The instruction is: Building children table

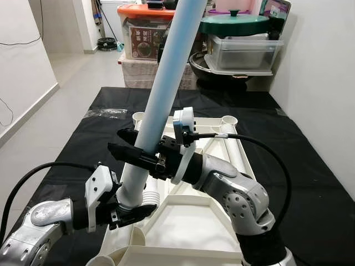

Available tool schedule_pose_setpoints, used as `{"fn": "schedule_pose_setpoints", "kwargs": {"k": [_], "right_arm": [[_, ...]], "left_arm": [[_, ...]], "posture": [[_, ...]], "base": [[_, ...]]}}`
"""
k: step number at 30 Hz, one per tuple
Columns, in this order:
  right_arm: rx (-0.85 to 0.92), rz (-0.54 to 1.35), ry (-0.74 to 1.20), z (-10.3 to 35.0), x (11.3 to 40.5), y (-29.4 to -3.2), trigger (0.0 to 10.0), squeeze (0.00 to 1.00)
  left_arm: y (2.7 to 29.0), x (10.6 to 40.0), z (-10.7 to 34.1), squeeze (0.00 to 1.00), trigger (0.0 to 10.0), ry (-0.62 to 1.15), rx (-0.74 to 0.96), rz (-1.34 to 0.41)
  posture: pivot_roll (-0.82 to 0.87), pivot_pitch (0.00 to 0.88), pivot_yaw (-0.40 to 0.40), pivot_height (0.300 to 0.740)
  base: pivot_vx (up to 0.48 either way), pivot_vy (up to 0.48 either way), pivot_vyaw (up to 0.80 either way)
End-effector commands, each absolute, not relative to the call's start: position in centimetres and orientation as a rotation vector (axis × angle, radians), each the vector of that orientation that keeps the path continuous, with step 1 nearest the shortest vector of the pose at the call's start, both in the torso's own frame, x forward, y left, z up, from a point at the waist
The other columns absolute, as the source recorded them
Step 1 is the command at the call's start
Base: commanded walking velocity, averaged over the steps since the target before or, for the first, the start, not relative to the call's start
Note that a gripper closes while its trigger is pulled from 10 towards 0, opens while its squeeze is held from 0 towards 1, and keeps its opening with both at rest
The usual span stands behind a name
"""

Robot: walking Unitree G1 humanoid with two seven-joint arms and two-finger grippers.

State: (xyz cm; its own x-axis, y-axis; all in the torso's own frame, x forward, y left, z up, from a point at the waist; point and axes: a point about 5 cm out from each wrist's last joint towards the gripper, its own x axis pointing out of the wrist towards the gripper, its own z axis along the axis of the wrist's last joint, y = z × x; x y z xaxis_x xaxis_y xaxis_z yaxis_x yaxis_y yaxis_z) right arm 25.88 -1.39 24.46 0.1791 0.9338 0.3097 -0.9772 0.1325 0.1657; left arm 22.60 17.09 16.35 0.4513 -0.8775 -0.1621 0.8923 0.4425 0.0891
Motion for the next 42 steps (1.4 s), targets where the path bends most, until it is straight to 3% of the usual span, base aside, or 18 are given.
{"fn": "schedule_pose_setpoints", "kwargs": {"k": [1, 4, 5, 12, 13, 16, 19, 22, 26, 32, 33, 35, 36, 40, 42], "right_arm": [[0.381, 1.538, -0.180, 25.5, 24.3, 0.5, 0.0, 0.00], [0.379, 1.525, -0.188, 25.6, 24.5, 0.4, 0.0, 0.00], [0.375, 1.518, -0.196, 25.7, 24.6, 0.3, 0.0, 0.00], [0.358, 1.472, -0.223, 26.2, 25.3, -0.3, 0.0, 0.00], [0.347, 1.440, -0.234, 26.3, 25.7, -0.6, 0.0, 0.00], [0.313, 1.333, -0.260, 26.6, 27.0, -1.7, 0.0, 0.00], [0.219, 1.183, -0.263, 26.4, 29.1, -4.6, 0.0, 0.00], [0.190, 1.145, -0.253, 26.2, 29.6, -5.5, 0.0, 0.00], [0.095, 0.981, -0.206, 25.3, 31.3, -9.0, 0.0, 0.00], [-0.018, 0.748, -0.196, 25.4, 33.2, -11.5, 0.0, 0.00], [-0.048, 0.626, -0.204, 25.6, 33.9, -12.4, 5.6, 0.00], [-0.054, 0.525, -0.202, 25.7, 34.5, -13.1, 5.6, 0.00], [-0.057, 0.437, -0.201, 25.8, 34.8, -13.7, 10.0, 0.00], [-0.044, 0.317, -0.224, 25.0, 33.9, -14.0, 10.0, 0.00], [-0.044, 0.317, -0.224, 25.0, 33.9, -14.0, 10.0, 0.00]], "left_arm": [[15.4, 21.7, 15.2, 0.00, 10.0, 0.166, 0.192, -1.205], [15.5, 22.0, 15.3, 0.00, 10.0, 0.149, 0.199, -1.168], [15.6, 22.2, 15.5, 1.00, 10.0, 0.125, 0.198, -1.147], [16.6, 23.0, 16.7, 1.00, 10.0, 0.060, 0.200, -1.035], [17.0, 23.1, 17.3, 0.00, 10.0, 0.042, 0.193, -1.014], [18.3, 23.4, 18.8, 0.00, 10.0, -0.027, 0.181, -0.922], [20.6, 24.1, 21.2, 0.00, 10.0, -0.154, 0.159, -0.672], [21.0, 24.0, 21.7, 0.00, 10.0, -0.183, 0.146, -0.615], [20.0, 22.1, 21.3, 0.00, 10.0, -0.181, 0.084, -0.627], [19.0, 21.9, 19.9, 0.00, 10.0, -0.132, 0.092, -0.573], [19.0, 22.5, 19.3, 0.00, 10.0, -0.112, 0.093, -0.489], [19.1, 23.0, 18.7, 0.00, 10.0, -0.094, 0.077, -0.416], [19.3, 23.4, 18.1, 0.00, 10.0, -0.071, 0.074, -0.336], [19.8, 23.3, 16.7, 0.00, 10.0, -0.031, 0.040, -0.141], [19.8, 23.3, 16.7, 0.00, 10.0, -0.031, 0.040, -0.141]], "posture": [[0.02, 0.000, -0.024, 0.740], [0.02, 0.000, -0.024, 0.740], [0.02, 0.000, -0.025, 0.740], [0.02, 0.000, -0.024, 0.740], [0.02, 0.000, -0.025, 0.740], [0.03, 0.000, -0.025, 0.740], [0.03, 0.000, -0.031, 0.740], [0.03, 0.000, -0.031, 0.740], [0.04, 0.000, -0.043, 0.740], [0.03, 0.000, -0.043, 0.740], [0.03, 0.000, -0.041, 0.740], [0.03, 0.000, -0.041, 0.740], [0.02, 0.000, -0.031, 0.740], [0.02, 0.000, -0.030, 0.740], [0.02, 0.000, -0.030, 0.740]], "base": [[0.000, 0.000, 0.00], [0.000, 0.000, 0.00], [0.000, 0.000, 0.00], [0.000, 0.000, 0.00], [0.000, 0.000, 0.00], [0.000, 0.000, 0.00], [0.000, 0.000, 0.00], [0.000, 0.000, 0.00], [0.000, 0.000, 0.00], [0.000, 0.000, 0.00], [0.000, 0.000, 0.00], [0.000, 0.000, 0.00], [0.000, 0.000, 0.00], [0.000, 0.000, 0.00], [0.000, 0.000, 0.00]]}}
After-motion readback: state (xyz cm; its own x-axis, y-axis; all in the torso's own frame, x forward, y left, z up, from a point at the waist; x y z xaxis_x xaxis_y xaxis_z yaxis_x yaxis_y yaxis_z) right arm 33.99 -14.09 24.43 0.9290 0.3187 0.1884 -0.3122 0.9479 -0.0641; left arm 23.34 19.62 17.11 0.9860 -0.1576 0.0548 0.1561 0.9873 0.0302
